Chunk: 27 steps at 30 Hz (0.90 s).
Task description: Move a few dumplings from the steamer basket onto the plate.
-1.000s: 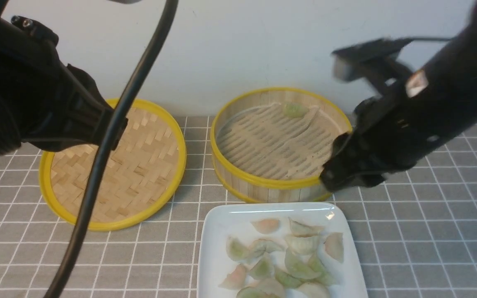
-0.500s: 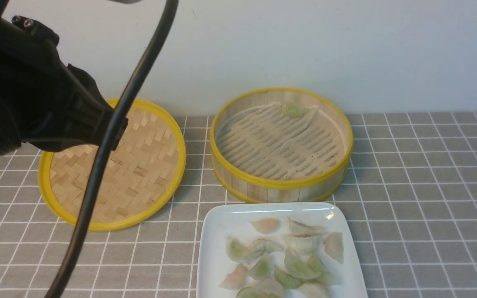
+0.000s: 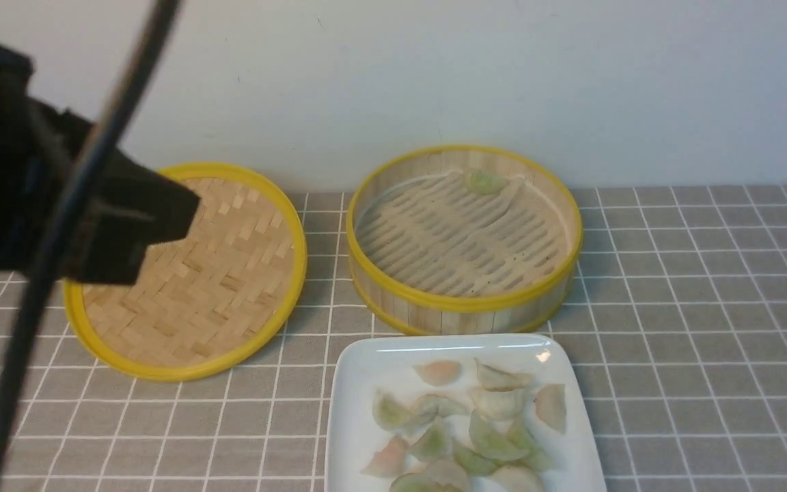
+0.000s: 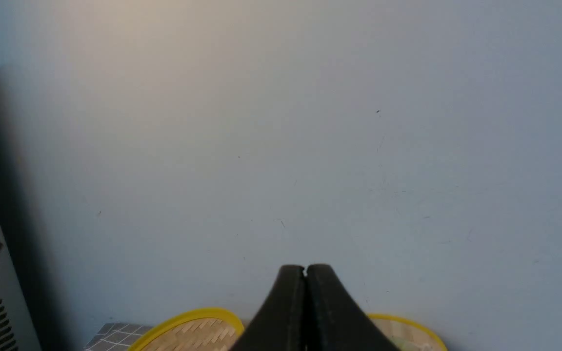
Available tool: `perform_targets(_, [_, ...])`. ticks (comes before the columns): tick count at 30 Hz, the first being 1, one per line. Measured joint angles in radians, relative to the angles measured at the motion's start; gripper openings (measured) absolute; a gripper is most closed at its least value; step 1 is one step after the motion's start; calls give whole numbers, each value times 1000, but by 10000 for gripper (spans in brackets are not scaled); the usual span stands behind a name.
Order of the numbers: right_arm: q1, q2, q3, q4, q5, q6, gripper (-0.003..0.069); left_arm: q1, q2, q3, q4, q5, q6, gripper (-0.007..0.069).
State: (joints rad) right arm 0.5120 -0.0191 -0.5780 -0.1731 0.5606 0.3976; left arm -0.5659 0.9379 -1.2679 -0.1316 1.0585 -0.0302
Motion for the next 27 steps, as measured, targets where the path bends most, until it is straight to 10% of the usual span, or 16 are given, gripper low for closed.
perform_targets(9, [0,0,0,-2,2,2,-13,0,-416,422,-12,-367,-28,-5])
perform_targets(27, [0,0,0,-3,2,2,-15,0,-609,626,69,-375,-6,-5])
